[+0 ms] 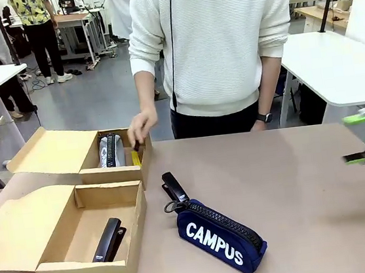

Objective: Place items inside the box.
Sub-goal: Pick up a Pencil pouch or Stapler and place it inside the Mailer Box closest to the robot.

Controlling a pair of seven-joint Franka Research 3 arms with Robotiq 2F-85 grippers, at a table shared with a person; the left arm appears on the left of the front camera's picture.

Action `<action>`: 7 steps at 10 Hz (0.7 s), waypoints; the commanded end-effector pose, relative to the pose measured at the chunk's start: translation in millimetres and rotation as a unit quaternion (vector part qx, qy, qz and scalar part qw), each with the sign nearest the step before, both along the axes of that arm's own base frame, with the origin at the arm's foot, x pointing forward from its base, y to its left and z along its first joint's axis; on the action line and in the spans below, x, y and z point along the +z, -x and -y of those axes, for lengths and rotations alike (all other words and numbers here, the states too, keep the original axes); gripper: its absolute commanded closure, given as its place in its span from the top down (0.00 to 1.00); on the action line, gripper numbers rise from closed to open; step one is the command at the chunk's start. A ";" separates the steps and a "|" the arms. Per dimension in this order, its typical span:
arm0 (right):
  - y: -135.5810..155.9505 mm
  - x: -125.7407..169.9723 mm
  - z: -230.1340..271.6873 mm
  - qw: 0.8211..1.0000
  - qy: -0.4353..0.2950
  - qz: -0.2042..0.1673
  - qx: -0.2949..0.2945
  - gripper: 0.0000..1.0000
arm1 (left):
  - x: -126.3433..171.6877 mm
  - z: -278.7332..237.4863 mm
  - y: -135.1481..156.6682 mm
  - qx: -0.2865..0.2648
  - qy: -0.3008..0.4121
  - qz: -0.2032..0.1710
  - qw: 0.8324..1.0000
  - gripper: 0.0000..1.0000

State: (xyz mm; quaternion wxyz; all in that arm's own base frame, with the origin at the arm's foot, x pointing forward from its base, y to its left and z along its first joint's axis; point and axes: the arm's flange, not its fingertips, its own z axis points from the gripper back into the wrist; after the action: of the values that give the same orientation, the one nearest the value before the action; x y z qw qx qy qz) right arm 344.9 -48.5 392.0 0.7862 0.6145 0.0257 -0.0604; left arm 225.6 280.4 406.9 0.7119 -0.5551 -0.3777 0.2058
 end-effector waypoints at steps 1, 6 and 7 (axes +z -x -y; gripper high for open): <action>1.0 30.0 -142.4 0.971 0.191 0.098 0.105 1.00 | 0.5 3.7 0.6 0.003 0.000 0.015 1.000 1.00; 50.1 23.1 -281.7 0.938 0.246 0.125 0.210 1.00 | 0.5 3.7 0.6 0.003 0.000 0.015 1.000 1.00; 76.1 15.7 -330.7 0.905 0.292 0.180 0.251 1.00 | 0.5 3.7 0.6 0.003 0.000 0.015 1.000 1.00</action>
State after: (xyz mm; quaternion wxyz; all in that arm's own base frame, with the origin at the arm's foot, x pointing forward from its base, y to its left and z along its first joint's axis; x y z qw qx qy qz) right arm 267.8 285.0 408.9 0.9109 0.3299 0.0179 0.2473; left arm 226.2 279.9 407.0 0.7125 -0.5551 -0.3769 0.2051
